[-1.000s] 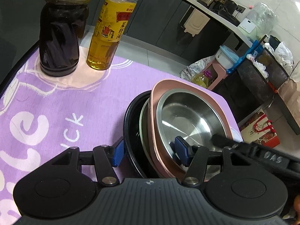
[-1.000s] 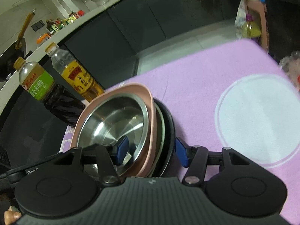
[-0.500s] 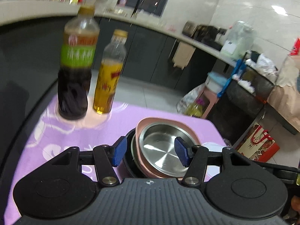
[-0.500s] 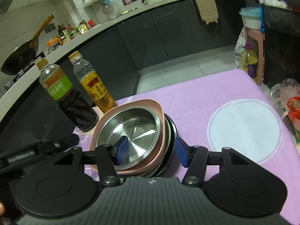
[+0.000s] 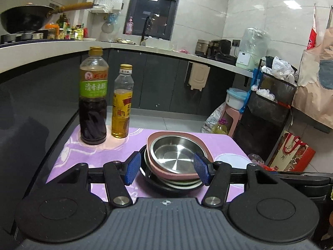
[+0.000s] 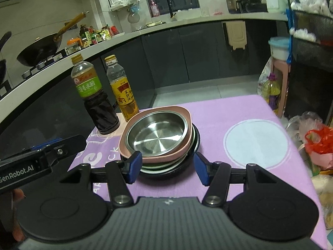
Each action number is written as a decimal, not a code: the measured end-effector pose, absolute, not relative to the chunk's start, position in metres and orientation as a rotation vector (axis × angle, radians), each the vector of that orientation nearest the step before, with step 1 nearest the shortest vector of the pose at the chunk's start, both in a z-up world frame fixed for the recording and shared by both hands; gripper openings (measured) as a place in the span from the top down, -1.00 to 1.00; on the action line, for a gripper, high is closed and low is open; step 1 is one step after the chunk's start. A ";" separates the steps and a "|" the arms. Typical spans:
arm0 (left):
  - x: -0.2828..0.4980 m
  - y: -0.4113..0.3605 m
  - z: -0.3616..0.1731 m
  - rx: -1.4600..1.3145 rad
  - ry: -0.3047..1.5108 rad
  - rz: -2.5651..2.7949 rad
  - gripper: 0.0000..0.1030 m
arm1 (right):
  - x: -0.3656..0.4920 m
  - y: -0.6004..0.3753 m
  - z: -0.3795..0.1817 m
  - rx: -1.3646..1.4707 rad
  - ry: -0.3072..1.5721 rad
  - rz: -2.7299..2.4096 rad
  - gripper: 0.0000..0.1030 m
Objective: Organize plates and bowls
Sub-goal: 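Release the stack and lift the left gripper away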
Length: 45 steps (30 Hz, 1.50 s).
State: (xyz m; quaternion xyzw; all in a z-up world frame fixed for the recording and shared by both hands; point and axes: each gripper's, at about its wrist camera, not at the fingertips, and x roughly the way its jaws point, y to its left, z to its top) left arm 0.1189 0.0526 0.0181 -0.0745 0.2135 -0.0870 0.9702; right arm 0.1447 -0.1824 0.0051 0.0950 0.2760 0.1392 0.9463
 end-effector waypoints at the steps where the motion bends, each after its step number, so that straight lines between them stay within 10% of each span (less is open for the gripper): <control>1: 0.112 0.053 0.016 -0.150 0.423 -0.166 -0.03 | 0.140 -0.181 0.004 0.187 0.554 0.274 -0.10; 45: -0.011 0.040 0.003 -0.037 0.472 -0.123 -0.05 | 0.020 -0.159 -0.005 0.104 0.506 0.178 -0.10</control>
